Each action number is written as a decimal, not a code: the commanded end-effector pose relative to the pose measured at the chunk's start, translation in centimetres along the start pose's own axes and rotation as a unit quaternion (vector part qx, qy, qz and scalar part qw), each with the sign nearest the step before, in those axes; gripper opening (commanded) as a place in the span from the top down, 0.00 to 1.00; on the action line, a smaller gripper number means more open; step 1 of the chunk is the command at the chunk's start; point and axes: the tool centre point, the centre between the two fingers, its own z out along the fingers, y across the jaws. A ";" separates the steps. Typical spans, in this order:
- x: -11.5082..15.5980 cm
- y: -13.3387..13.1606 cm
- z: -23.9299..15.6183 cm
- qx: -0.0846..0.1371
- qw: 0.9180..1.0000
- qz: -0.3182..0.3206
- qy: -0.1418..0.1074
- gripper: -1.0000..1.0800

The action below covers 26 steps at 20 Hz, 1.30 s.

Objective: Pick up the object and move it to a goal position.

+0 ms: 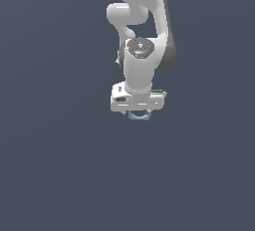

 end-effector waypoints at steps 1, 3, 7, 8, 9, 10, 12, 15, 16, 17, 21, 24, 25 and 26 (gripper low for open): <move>0.0 0.0 0.0 0.000 1.000 0.000 0.000 0.04; 0.0 0.0 0.0 0.001 1.000 0.002 0.000 0.04; 0.0 0.4 0.2 0.008 1.000 0.016 0.000 0.04; 0.0 0.5 0.3 0.010 1.000 0.021 0.000 0.04; 0.0 0.6 0.3 0.012 1.000 0.025 0.000 0.04; 0.0 0.7 0.3 0.013 1.000 0.028 0.000 0.04; 0.1 0.7 0.3 0.013 0.999 0.032 0.000 0.04; 0.0 0.7 0.3 0.013 0.999 0.030 0.000 0.04; 0.0 0.7 0.3 0.013 1.000 0.028 0.000 0.04; 0.0 0.7 0.3 0.013 1.000 0.025 0.000 0.04; -0.2 0.6 0.4 0.012 1.000 0.008 0.000 0.04; -0.4 0.5 0.4 0.012 1.000 -0.012 0.000 0.04; -0.5 0.4 0.4 0.012 1.000 -0.020 0.000 0.04; -0.5 0.4 0.4 0.012 1.000 -0.028 0.000 0.04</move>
